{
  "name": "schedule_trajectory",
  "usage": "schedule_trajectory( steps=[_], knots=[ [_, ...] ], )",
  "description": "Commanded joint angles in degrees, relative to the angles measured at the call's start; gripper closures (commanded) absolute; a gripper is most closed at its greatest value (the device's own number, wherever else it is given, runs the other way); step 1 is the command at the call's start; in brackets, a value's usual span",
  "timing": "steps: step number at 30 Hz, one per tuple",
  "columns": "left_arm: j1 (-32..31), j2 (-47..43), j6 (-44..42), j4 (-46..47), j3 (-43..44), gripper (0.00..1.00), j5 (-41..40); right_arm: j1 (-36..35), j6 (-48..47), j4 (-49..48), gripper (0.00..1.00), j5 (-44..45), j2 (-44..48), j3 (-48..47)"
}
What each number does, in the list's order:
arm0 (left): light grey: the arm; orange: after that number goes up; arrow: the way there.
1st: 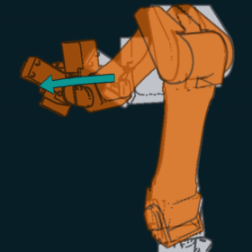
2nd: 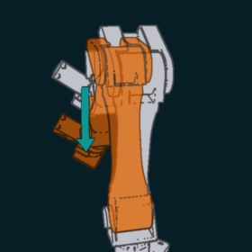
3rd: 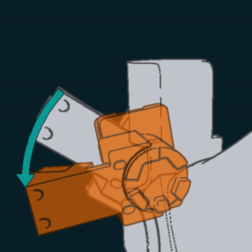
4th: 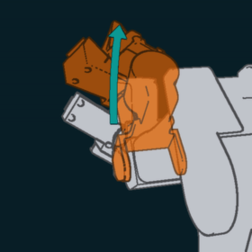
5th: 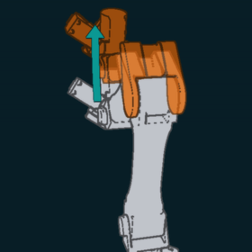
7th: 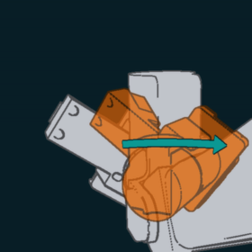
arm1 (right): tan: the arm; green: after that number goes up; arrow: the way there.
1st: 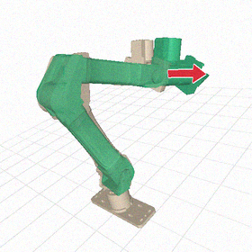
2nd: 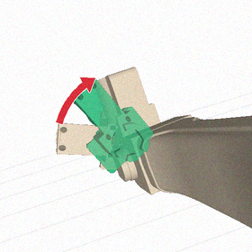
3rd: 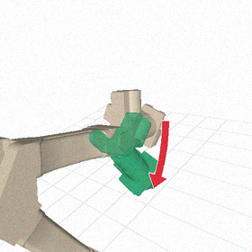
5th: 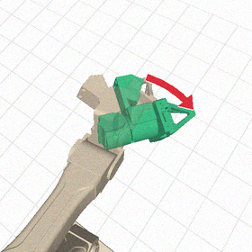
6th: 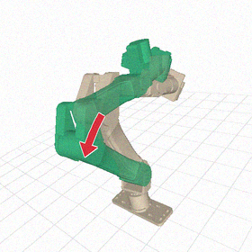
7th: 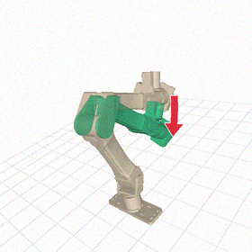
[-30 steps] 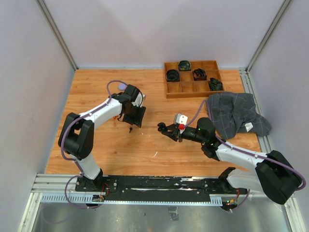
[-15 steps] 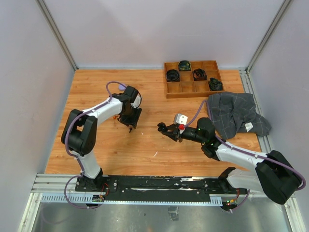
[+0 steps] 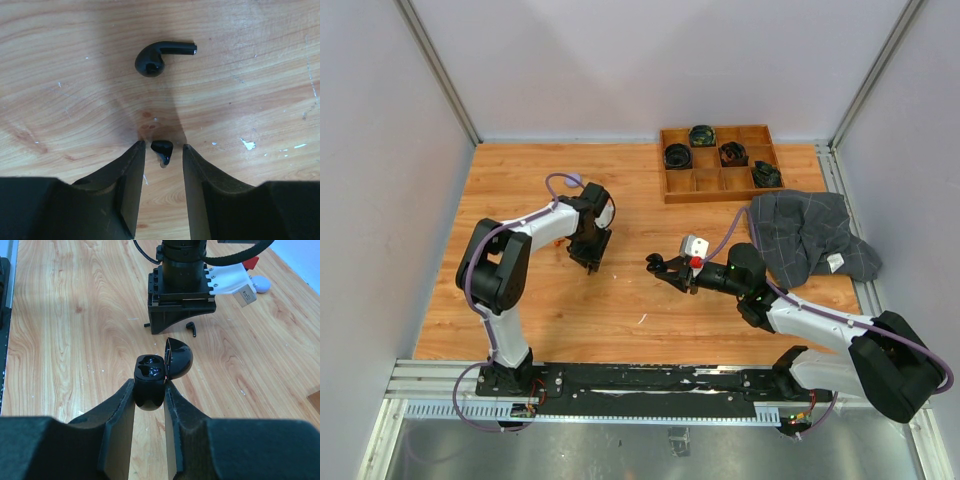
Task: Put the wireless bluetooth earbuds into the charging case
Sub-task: Pick up the earbud from the center of the board.
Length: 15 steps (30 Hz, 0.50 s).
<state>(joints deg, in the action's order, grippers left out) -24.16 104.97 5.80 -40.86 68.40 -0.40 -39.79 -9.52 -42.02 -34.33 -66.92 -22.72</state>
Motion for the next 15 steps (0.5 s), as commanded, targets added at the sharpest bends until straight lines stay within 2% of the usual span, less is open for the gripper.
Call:
schedule_trajectory(
  steps=[1,7,15],
  knots=[
    [0.26,1.42,0.17,-0.54,0.74,0.59,-0.80,-0.83,-1.20,-0.69,0.99,0.08,0.10,-1.82],
    [0.26,1.98,0.59,0.05,0.32,0.59,-0.90,-0.83,-1.28,-0.61,0.99,0.09,0.11,-1.88],
    [0.26,1.80,1.46,0.62,-1.41,0.67,-0.49,-0.96,-1.46,-0.52,0.99,0.13,-0.01,-1.89]
  ],
)
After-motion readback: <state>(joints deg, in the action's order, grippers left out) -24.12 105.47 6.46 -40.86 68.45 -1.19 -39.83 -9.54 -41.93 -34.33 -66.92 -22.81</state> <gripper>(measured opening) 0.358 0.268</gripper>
